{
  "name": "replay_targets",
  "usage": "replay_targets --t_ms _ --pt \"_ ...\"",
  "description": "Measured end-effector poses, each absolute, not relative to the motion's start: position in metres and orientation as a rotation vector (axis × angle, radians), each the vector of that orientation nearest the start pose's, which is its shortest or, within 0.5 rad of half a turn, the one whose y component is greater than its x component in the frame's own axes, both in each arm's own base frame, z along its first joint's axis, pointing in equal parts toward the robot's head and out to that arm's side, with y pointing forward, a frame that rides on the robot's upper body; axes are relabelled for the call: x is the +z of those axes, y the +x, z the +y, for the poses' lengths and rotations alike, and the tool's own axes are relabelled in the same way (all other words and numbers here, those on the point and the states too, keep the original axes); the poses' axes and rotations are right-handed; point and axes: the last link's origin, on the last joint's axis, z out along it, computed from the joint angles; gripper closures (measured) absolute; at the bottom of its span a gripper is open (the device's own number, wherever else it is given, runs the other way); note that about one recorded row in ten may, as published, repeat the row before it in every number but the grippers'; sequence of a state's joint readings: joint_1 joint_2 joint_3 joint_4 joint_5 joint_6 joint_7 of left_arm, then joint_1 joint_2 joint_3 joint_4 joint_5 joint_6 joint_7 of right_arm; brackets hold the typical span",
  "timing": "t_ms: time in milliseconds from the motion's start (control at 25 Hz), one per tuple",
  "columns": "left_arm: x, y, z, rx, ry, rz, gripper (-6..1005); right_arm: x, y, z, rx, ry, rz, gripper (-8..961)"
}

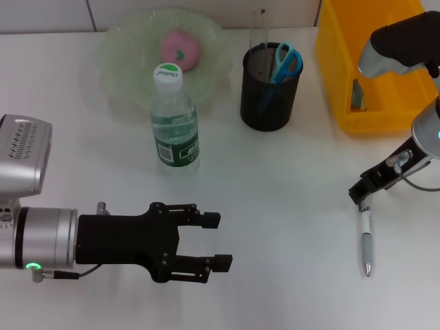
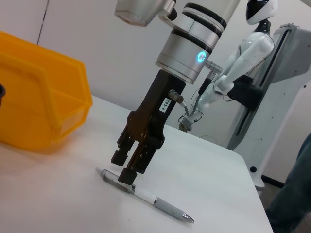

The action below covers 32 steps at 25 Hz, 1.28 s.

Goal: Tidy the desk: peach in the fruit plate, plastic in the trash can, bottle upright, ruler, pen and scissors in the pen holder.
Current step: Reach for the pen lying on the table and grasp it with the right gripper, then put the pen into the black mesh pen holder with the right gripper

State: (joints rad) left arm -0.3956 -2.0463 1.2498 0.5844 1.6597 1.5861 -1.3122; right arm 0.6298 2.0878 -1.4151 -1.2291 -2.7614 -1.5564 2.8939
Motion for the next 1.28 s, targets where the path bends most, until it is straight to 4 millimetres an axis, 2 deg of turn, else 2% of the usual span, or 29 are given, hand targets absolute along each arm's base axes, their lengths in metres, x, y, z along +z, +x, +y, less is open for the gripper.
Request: replay_targets --t_ms 40,240,1120,1200,1280 --pt "-0.052 -0.259 0.263 -0.775 -3.023 -0.608 231 -0.01 0.214 0.354 -0.649 -2.266 1.317 251" --pt "-0.052 -0.259 0.263 -0.774 -3.025 -0.607 231 -0.013 0.218 0.356 -0.644 -2.261 1.32 461" --pt "-0.054 -0.259 0.262 -0.773 -3.03 -0.607 230 -0.025 0.218 0.355 -0.624 -2.305 1.27 730" --pt "-0.054 -0.259 0.261 -0.773 -3.029 -0.611 230 -0.026 0.218 0.354 -0.6 -2.32 1.272 827" --pt "-0.054 -0.26 0.26 -0.775 -3.03 -0.614 230 -0.025 0.218 0.353 -0.579 -2.328 1.272 832"
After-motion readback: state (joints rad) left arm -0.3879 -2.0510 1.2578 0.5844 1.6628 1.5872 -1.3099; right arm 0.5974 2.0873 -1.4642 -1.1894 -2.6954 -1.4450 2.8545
